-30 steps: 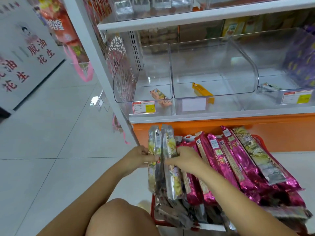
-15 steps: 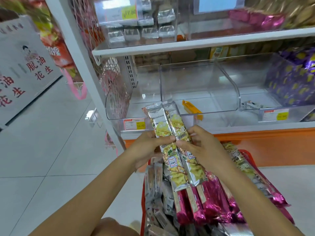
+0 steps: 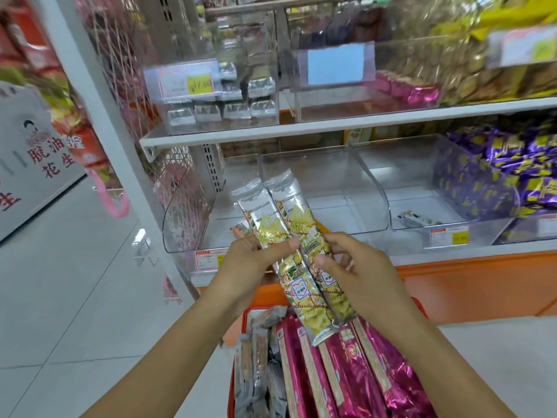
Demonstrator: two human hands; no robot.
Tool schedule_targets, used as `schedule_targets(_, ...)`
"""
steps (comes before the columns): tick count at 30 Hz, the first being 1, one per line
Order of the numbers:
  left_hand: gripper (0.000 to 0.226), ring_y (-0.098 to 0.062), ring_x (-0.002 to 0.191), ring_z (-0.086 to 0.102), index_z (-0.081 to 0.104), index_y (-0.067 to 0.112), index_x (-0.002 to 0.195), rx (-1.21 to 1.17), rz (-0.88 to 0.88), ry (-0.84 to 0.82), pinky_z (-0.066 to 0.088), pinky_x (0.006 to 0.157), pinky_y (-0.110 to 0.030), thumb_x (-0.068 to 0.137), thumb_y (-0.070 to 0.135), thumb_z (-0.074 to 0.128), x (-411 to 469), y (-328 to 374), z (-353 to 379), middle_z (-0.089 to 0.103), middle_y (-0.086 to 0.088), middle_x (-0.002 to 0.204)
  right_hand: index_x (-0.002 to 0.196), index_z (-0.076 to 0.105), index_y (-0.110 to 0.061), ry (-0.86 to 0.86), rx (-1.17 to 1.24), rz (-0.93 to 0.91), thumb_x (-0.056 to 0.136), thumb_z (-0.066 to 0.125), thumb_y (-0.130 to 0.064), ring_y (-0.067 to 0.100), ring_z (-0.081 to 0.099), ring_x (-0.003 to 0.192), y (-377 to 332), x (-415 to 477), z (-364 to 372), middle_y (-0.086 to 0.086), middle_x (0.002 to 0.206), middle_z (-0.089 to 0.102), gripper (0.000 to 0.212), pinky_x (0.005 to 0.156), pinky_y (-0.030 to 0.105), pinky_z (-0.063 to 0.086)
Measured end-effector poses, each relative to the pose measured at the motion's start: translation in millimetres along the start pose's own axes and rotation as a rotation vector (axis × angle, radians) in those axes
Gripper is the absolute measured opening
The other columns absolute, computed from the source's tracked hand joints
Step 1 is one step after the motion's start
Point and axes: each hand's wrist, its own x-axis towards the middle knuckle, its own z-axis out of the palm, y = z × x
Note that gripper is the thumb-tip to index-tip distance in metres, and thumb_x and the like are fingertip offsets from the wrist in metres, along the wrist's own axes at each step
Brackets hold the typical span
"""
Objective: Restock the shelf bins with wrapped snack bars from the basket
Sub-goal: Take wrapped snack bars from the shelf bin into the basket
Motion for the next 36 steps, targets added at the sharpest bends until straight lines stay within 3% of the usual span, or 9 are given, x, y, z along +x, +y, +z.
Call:
schedule_targets(5,0.011,-0.007,0.062,0.067,0.070,0.015,0.066,0.082,0.152,0.007,0.050,0.064,-0.024,0.075,0.013,0.077,-2,7,8,0.071,0.004,0.066,0.133,0.053,-0.021,0.060,-0.179,-0.144,0.099,0.048,-0.030,0.013,0.053,0.109,-10,6,2,-0.006,0.119,0.056,0.036,0.091,0.028,0.043)
schedule_targets(7,0.044,0.002,0.041,0.052,0.056,0.017,0.040,0.082,0.196,0.040,0.043,0.051,-0.012,0.079,0.004,0.072,-5,14,13,0.054,0.010,0.041,0.139,0.045,-0.021,0.043,-0.191,-0.177,0.098,0.043,-0.039,0.009,0.052,0.105,-17,7,1,-0.010,0.121,0.047,0.045,0.083,0.022,0.040)
schedule_targets(11,0.009,-0.006,0.068,0.068,0.070,0.013,0.071,0.078,0.279,0.116,0.055,0.066,-0.024,0.075,0.013,0.078,-4,32,15,0.071,0.000,0.067,0.151,-0.012,-0.030,-0.087,-0.245,-0.158,0.075,0.058,-0.070,-0.001,0.039,0.115,-43,5,-2,-0.021,0.133,0.015,0.110,0.086,0.015,0.039)
schedule_targets(13,0.012,-0.006,0.070,0.069,0.069,0.022,0.071,0.079,0.297,0.100,0.053,0.064,-0.020,0.076,0.013,0.077,-1,42,12,0.071,0.010,0.067,0.146,-0.026,-0.029,-0.025,-0.379,-0.196,0.078,0.062,-0.063,0.005,0.042,0.117,-56,9,-3,-0.015,0.136,0.012,0.116,0.081,0.016,0.042)
schedule_targets(20,0.024,-0.002,0.060,0.066,0.064,0.018,0.074,0.208,0.424,0.002,0.049,0.059,-0.012,0.087,0.037,0.057,8,121,-7,0.070,0.003,0.065,0.148,0.017,-0.034,0.055,-0.353,-0.263,0.073,0.066,-0.045,0.016,0.051,0.108,-130,49,-50,-0.006,0.124,0.041,0.090,0.086,0.038,0.048)
schedule_targets(23,0.040,-0.005,0.085,0.068,0.070,0.019,0.093,0.400,0.636,0.178,0.049,0.078,-0.020,0.089,0.051,0.047,23,161,-36,0.072,0.008,0.088,0.138,0.033,-0.034,0.048,-0.351,-0.301,0.072,0.067,-0.045,0.015,0.055,0.097,-178,74,-80,-0.004,0.116,0.054,0.075,0.079,0.033,0.047)
schedule_targets(29,0.038,-0.027,0.113,0.057,0.053,0.011,0.133,1.118,0.746,0.531,0.037,0.083,-0.027,0.096,0.021,0.053,61,193,-100,0.059,-0.009,0.130,0.102,0.063,-0.018,0.031,-0.743,-0.227,0.075,0.065,-0.053,0.022,0.055,0.077,-272,142,-99,0.002,0.098,0.062,0.043,0.067,0.029,0.045)
schedule_targets(32,0.041,-0.029,0.118,0.053,0.053,0.012,0.134,1.190,0.797,0.464,0.038,0.092,-0.029,0.092,0.013,0.057,71,185,-114,0.058,-0.011,0.131,0.077,0.060,-0.015,-0.072,-0.844,-0.170,0.078,0.067,-0.051,0.023,0.055,0.070,-298,175,-87,0.004,0.087,0.057,0.036,0.061,0.028,0.043)
schedule_targets(36,0.047,-0.027,0.118,0.053,0.048,0.018,0.139,1.209,0.859,0.429,0.036,0.093,-0.026,0.093,0.012,0.055,74,182,-119,0.058,-0.007,0.131,0.104,0.052,-0.016,-0.187,-0.837,-0.120,0.090,0.063,-0.034,0.024,0.053,0.079,-312,217,-66,0.005,0.100,0.048,0.026,0.067,0.031,0.043)
